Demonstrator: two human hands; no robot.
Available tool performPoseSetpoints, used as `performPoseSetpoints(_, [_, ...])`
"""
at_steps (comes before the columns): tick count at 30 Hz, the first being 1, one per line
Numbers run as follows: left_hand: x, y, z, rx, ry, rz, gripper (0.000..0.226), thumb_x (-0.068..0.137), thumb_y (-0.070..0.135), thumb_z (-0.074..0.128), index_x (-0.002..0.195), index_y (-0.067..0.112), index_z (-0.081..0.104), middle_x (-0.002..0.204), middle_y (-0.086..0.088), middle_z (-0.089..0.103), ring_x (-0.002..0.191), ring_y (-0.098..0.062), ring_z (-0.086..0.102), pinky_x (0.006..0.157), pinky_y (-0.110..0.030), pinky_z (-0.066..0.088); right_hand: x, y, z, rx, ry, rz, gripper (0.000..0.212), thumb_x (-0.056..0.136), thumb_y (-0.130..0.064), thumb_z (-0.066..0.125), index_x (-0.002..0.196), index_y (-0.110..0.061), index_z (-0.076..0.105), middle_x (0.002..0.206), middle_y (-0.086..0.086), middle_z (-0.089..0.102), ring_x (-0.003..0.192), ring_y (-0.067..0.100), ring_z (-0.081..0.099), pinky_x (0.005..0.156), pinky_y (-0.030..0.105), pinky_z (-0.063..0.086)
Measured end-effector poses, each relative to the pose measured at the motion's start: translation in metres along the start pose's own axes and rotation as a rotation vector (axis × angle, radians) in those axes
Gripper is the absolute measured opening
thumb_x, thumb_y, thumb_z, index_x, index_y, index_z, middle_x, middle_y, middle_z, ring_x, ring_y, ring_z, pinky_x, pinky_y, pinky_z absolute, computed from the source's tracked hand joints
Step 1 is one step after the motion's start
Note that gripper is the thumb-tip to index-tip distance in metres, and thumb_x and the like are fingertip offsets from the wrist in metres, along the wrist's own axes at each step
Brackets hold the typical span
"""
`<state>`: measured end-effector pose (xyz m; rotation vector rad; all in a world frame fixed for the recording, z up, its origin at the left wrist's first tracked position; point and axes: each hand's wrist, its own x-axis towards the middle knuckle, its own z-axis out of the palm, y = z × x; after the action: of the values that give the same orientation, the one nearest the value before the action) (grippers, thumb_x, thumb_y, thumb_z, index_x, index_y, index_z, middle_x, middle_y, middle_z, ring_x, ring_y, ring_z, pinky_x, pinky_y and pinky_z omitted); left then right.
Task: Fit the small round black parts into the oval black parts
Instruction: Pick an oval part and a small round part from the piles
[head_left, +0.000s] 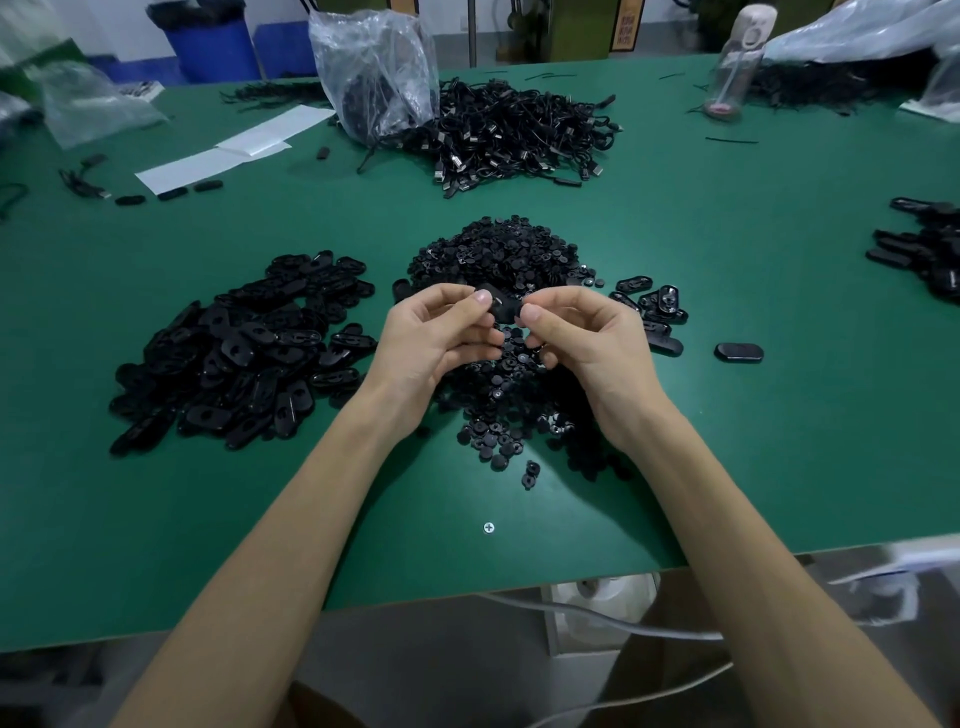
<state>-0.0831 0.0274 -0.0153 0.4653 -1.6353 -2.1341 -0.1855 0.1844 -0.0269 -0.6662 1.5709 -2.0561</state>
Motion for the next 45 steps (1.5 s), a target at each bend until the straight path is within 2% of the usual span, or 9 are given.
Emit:
performPoseSetpoints(6, [-0.0003, -0.0017, 0.0017, 0.032, -0.046, -0.007, 0.005, 0.099, 0.014, 0.071, 0.1, 0.01, 0.069, 0.088, -0.009, 0.076, 0.078, -0.024, 0.075, 0.069, -0.031, 0.061, 0.0004, 0.0002, -0.0005, -0.076, 0.048, -0.032, 0.015, 0.088, -0.014, 0.081, 0.102, -0.009, 0.077, 0.085, 0.003, 0.077, 0.074, 0.012, 0.067, 0.063, 0.024, 0.049])
performPoseSetpoints(16, [-0.0001, -0.0042, 0.0028, 0.063, -0.103, 0.031, 0.01, 0.102, 0.02, 0.066, 0.101, 0.01, 0.066, 0.088, -0.013, 0.075, 0.078, -0.028, 0.075, 0.067, -0.033, 0.061, -0.0011, -0.0003, -0.0006, -0.097, 0.022, -0.064, 0.017, 0.093, -0.012, 0.075, 0.109, -0.016, 0.079, 0.089, 0.0, 0.077, 0.075, 0.01, 0.065, 0.066, 0.024, 0.049])
performPoseSetpoints(21, [-0.001, -0.0034, 0.0028, 0.082, -0.084, 0.041, 0.01, 0.103, 0.017, 0.065, 0.102, 0.007, 0.066, 0.088, -0.013, 0.075, 0.077, -0.029, 0.075, 0.065, -0.033, 0.061, -0.0015, 0.0001, 0.0004, -0.106, 0.022, -0.049, 0.014, 0.094, -0.011, 0.073, 0.106, -0.013, 0.079, 0.088, 0.001, 0.076, 0.077, 0.012, 0.064, 0.066, 0.026, 0.049])
performPoseSetpoints(27, [-0.0011, -0.0022, 0.005, 0.1, -0.037, 0.044, 0.011, 0.103, 0.014, 0.063, 0.104, 0.003, 0.065, 0.086, -0.013, 0.075, 0.075, -0.028, 0.074, 0.066, -0.034, 0.062, -0.0004, -0.0009, 0.0014, -0.032, 0.077, -0.013, 0.017, 0.094, -0.009, 0.073, 0.109, -0.004, 0.07, 0.094, 0.008, 0.079, 0.074, 0.014, 0.069, 0.065, 0.025, 0.05])
performPoseSetpoints(31, [-0.0017, -0.0014, 0.0047, 0.104, -0.018, 0.044, 0.01, 0.103, 0.013, 0.063, 0.102, 0.004, 0.065, 0.085, -0.013, 0.075, 0.074, -0.027, 0.074, 0.066, -0.034, 0.062, -0.0002, -0.0003, 0.0012, -0.022, 0.068, -0.022, 0.015, 0.095, -0.012, 0.072, 0.108, -0.004, 0.07, 0.098, 0.008, 0.079, 0.078, 0.014, 0.069, 0.066, 0.024, 0.05])
performPoseSetpoints(35, [-0.002, -0.0014, 0.0054, 0.112, -0.012, 0.046, 0.009, 0.103, 0.013, 0.063, 0.101, 0.005, 0.065, 0.085, -0.012, 0.075, 0.075, -0.027, 0.074, 0.067, -0.034, 0.062, 0.0006, 0.0008, -0.0013, -0.025, 0.081, -0.019, 0.012, 0.093, -0.017, 0.076, 0.102, -0.009, 0.074, 0.084, -0.003, 0.072, 0.073, 0.009, 0.062, 0.066, 0.025, 0.047])
performPoseSetpoints(41, [-0.002, -0.0027, 0.0052, 0.134, -0.028, 0.048, 0.011, 0.103, 0.014, 0.064, 0.103, 0.004, 0.067, 0.088, -0.013, 0.077, 0.076, -0.027, 0.075, 0.068, -0.035, 0.062, -0.0005, 0.0006, 0.0009, -0.098, 0.061, -0.063, 0.008, 0.09, -0.015, 0.079, 0.095, -0.012, 0.075, 0.079, -0.001, 0.073, 0.07, 0.01, 0.063, 0.06, 0.022, 0.047])
performPoseSetpoints(45, [-0.0028, -0.0026, 0.0052, 0.155, -0.057, 0.052, 0.016, 0.103, 0.013, 0.064, 0.109, -0.002, 0.067, 0.092, -0.015, 0.077, 0.079, -0.028, 0.075, 0.07, -0.035, 0.062, -0.0009, 0.0003, 0.0016, -0.165, 0.109, -0.112, 0.006, 0.089, -0.016, 0.08, 0.093, -0.016, 0.076, 0.086, 0.004, 0.078, 0.07, 0.011, 0.068, 0.06, 0.021, 0.05])
